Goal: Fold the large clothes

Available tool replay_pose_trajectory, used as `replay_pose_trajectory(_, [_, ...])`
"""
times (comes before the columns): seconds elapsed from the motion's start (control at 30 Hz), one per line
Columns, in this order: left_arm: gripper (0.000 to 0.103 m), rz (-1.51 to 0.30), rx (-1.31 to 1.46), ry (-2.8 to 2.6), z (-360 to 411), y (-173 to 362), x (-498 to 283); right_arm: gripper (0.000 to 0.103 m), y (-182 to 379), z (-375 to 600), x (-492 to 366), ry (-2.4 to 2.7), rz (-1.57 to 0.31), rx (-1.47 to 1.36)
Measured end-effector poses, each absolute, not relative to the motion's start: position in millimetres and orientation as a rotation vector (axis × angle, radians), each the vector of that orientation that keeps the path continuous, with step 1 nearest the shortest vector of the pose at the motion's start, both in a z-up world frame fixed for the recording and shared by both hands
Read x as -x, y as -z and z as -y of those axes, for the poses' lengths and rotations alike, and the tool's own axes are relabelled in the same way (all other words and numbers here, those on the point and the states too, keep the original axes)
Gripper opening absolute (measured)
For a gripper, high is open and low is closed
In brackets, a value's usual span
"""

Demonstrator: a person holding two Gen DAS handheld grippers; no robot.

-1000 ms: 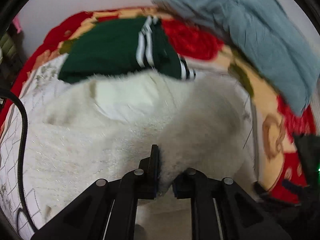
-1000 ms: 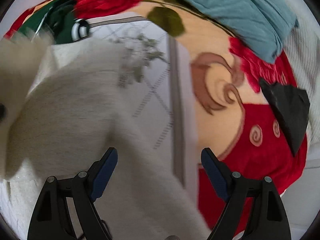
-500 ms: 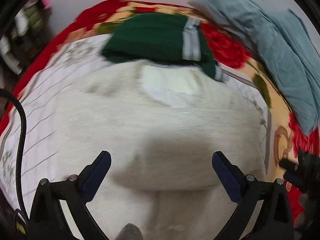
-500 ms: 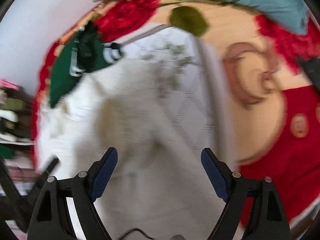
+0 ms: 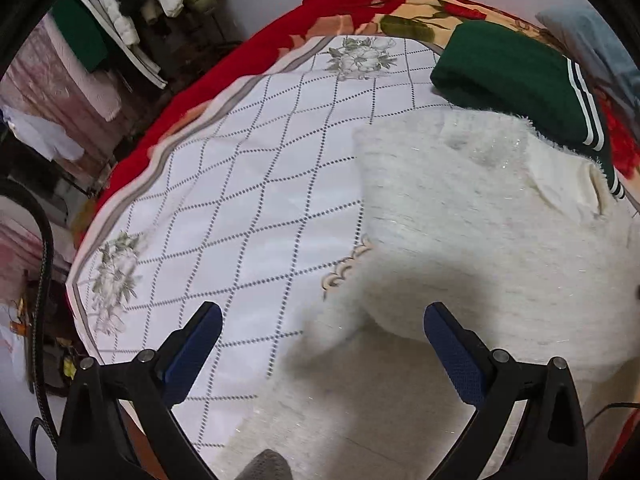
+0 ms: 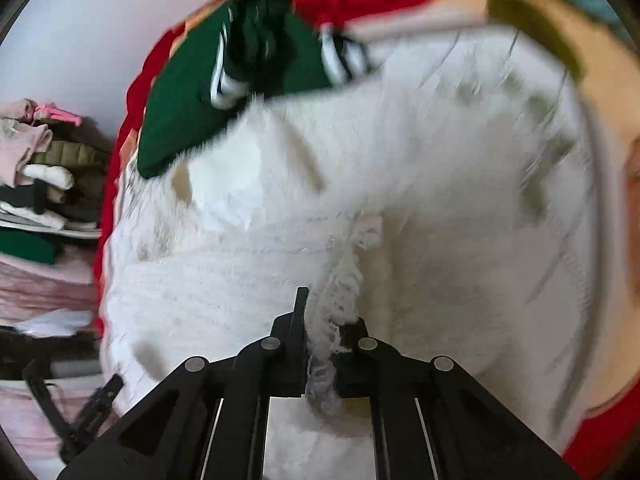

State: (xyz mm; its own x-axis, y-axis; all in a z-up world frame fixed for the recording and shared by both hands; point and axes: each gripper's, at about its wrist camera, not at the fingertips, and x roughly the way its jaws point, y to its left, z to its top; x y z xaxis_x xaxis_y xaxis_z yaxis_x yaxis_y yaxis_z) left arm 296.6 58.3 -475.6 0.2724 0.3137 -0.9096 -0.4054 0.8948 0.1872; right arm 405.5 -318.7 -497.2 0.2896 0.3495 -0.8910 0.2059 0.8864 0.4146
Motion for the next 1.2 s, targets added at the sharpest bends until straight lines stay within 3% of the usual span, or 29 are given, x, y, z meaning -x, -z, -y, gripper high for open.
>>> replay_pose_trajectory(0.13, [0.103, -1.213, 0.076, -0.482, -63, 484, -303, 0.009, 502, 344, -402, 0.034, -1.321, -0.450])
replay_pose_trajectory(0.2, [0.103, -1.213, 0.070, -0.486, -66, 489, -308, 0.019, 508, 351, -398, -0.012, -1.372, -0.505])
replay_pose_trajectory(0.27, [0.103, -1.228, 0.041, -0.493, -69, 497, -310, 0.042, 492, 359, -387, -0.012, -1.336, -0.491])
replay_pose_trajectory(0.33, [0.103, -1.254, 0.002, -0.494, -71, 509, -306, 0.052, 475, 373, -372, 0.017, -1.313, -0.448])
replay_pose_trajectory(0.47, [0.103, -1.326, -0.073, -0.508, -77, 542, -297, 0.053, 474, 399, -336, 0.105, -1.365, -0.343])
replay_pose_trajectory(0.6, [0.103, -1.420, -0.090, -0.493, -77, 575, -300, 0.053, 512, 412, -312, 0.093, -1.465, -0.358])
replay_pose_trajectory(0.73, [0.103, -1.389, -0.149, -0.508, -76, 579, -316, 0.052, 553, 409, -307, 0.072, -1.552, -0.425])
replay_pose_trajectory(0.87, [0.103, -1.381, -0.158, -0.504, -85, 578, -338, 0.017, 564, 411, -303, 0.104, -1.539, -0.610])
replay_pose_trajectory(1.13, [0.103, -1.354, -0.190, -0.494, -100, 575, -367, 0.015, 558, 404, -286, 0.010, -1.510, -0.985])
replay_pose_trajectory(1.2, [0.103, -1.358, -0.196, -0.480, -103, 573, -369, 0.015, 563, 412, -277, 0.108, -1.547, -0.912])
